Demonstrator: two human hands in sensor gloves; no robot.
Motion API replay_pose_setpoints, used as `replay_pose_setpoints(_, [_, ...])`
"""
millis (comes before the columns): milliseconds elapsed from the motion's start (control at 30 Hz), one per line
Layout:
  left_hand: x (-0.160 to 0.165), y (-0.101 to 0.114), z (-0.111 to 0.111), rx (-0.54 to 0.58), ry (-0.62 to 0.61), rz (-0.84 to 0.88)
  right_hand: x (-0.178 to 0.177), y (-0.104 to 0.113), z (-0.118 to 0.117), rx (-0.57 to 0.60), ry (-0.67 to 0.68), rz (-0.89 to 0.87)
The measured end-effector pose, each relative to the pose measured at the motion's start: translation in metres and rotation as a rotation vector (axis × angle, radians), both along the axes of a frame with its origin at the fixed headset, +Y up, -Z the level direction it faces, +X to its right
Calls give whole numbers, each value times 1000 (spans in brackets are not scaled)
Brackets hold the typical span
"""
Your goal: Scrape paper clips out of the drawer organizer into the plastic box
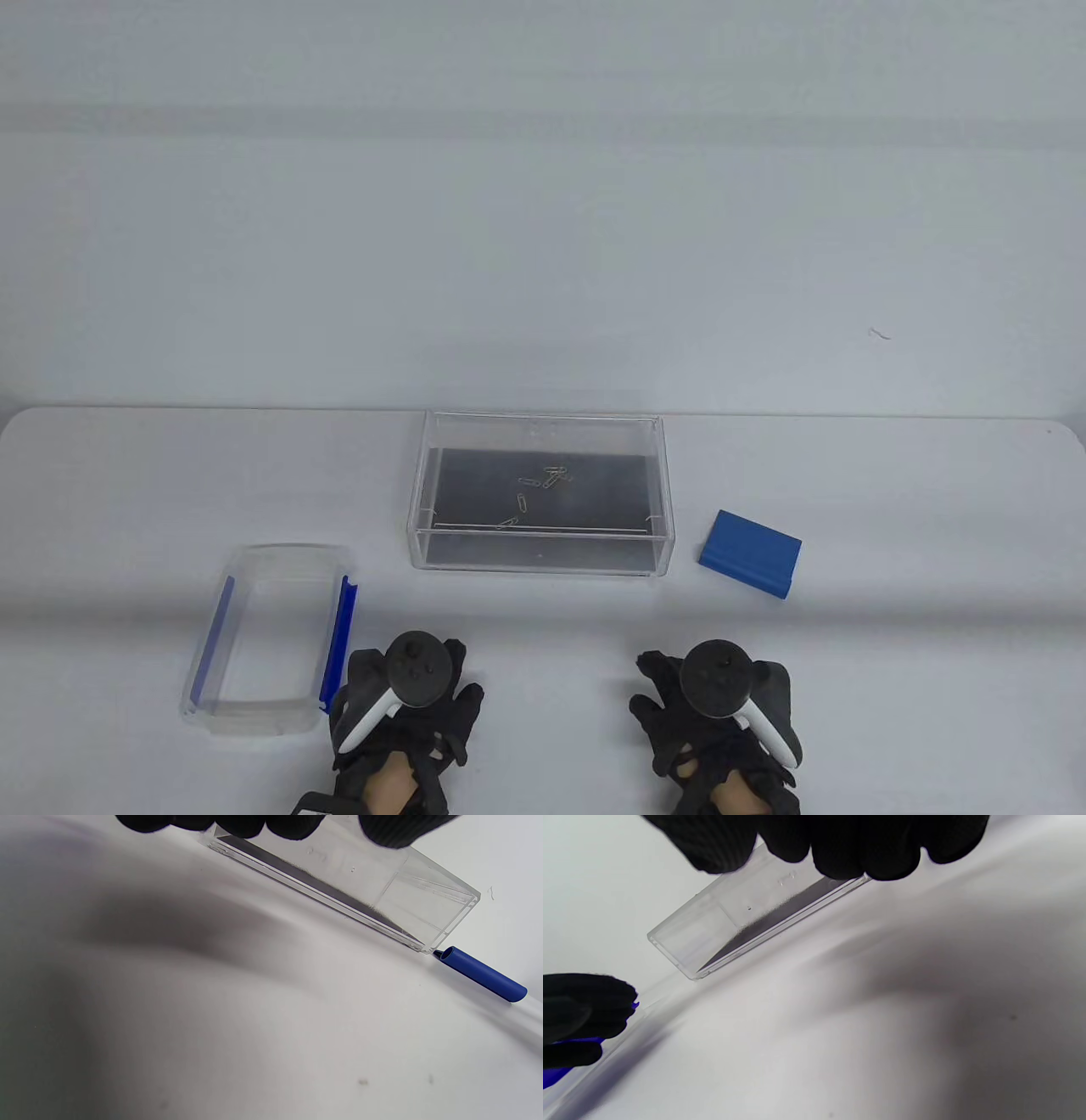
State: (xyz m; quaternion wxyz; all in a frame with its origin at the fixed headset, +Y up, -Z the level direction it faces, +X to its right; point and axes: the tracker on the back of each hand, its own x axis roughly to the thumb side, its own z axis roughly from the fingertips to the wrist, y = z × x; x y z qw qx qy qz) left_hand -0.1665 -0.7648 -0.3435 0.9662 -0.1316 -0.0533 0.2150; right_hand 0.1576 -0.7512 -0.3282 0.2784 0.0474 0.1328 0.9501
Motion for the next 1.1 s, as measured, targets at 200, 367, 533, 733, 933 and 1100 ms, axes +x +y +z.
replay_pose_setpoints(200, [1,0,-2,10,-6,30,-1,1,0,-8,14,-5])
replay_pose_setpoints(367, [2,-1,-2,2,-16,30,-1,1,0,-5,16,4])
replay_pose_setpoints(533, [1,3,-2,13,-18,40,-2,0,1,-1,18,17])
replay_pose_setpoints(733, [1,6,1,20,-14,89,-3,3,4,20,5,3])
replay_pose_setpoints(933, [-2,7,3,19,3,148,6,16,-3,104,-58,43])
replay_pose_setpoints(1100, [-4,9,3,13,17,188,29,27,-29,165,-187,125])
